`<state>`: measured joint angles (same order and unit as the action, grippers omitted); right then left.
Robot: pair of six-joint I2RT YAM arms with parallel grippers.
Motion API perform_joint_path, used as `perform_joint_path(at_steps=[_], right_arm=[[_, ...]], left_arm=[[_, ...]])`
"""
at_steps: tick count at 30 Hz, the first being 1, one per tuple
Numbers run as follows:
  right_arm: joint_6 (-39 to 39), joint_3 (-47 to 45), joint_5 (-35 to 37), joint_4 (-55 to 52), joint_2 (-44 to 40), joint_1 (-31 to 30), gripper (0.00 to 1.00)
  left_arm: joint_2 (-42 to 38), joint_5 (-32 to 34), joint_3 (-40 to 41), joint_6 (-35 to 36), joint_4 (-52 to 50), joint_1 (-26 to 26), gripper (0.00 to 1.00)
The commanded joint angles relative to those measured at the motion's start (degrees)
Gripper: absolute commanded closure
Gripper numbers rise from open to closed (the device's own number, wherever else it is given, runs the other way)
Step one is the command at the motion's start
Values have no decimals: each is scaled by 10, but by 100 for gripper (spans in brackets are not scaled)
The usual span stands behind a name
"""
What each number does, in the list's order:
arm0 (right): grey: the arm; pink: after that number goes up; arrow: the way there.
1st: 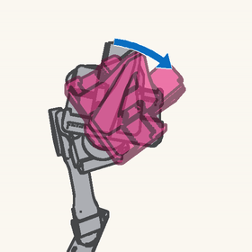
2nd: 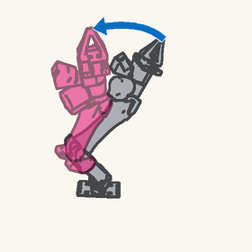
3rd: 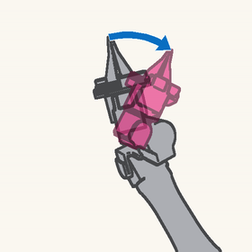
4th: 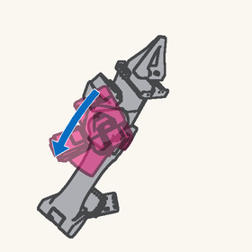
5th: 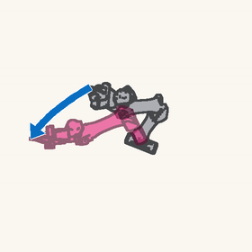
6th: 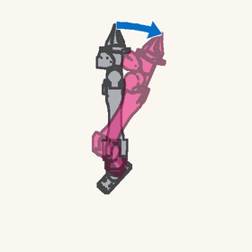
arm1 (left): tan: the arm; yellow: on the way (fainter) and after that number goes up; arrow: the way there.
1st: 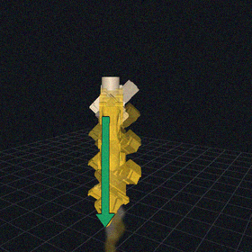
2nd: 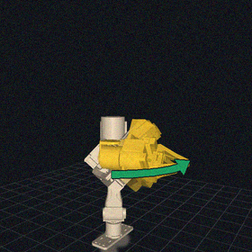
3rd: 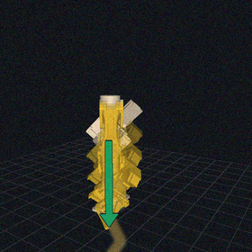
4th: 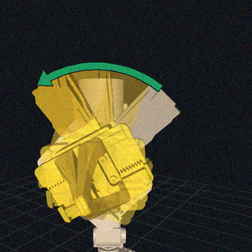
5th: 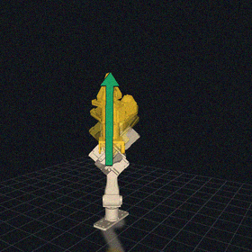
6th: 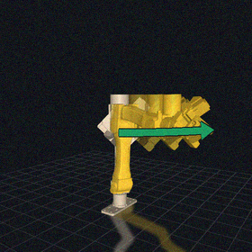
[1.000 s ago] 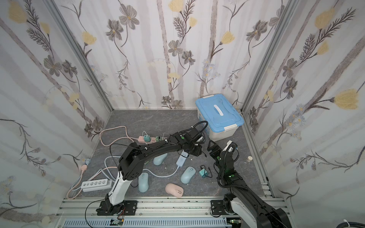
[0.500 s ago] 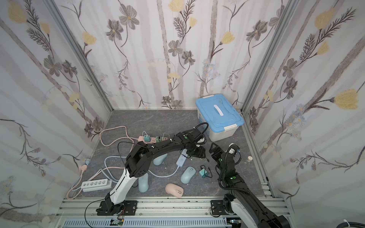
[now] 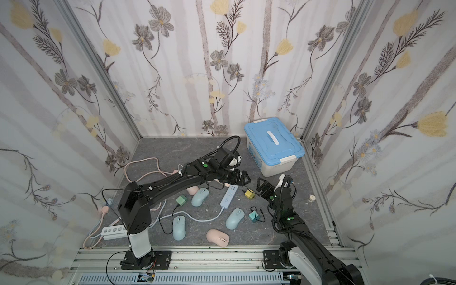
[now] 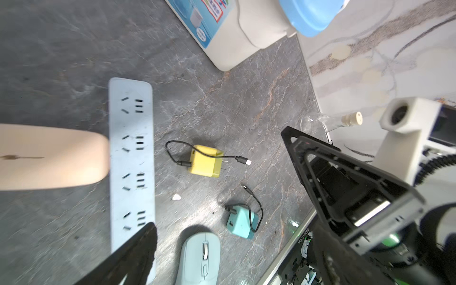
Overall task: Unplug the wireless mouse
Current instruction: Place the plug at the center of the board, then move the mouse to the center of the board.
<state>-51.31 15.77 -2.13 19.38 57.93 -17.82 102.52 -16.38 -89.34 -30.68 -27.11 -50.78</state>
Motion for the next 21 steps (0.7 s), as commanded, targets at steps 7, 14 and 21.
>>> perform_joint_path(at_steps=[7, 14, 21], right_arm=[[184, 79, -114, -160, 13, -184, 13], [217, 108, 33, -273, 38, -391, 9], [230, 185, 157, -287, 179, -559, 8]], left_arm=[[-246, 189, 190, 20, 32, -1, 0], [-382, 277, 287, 13, 22, 1, 0], [-422, 324, 305, 16, -13, 5, 0]])
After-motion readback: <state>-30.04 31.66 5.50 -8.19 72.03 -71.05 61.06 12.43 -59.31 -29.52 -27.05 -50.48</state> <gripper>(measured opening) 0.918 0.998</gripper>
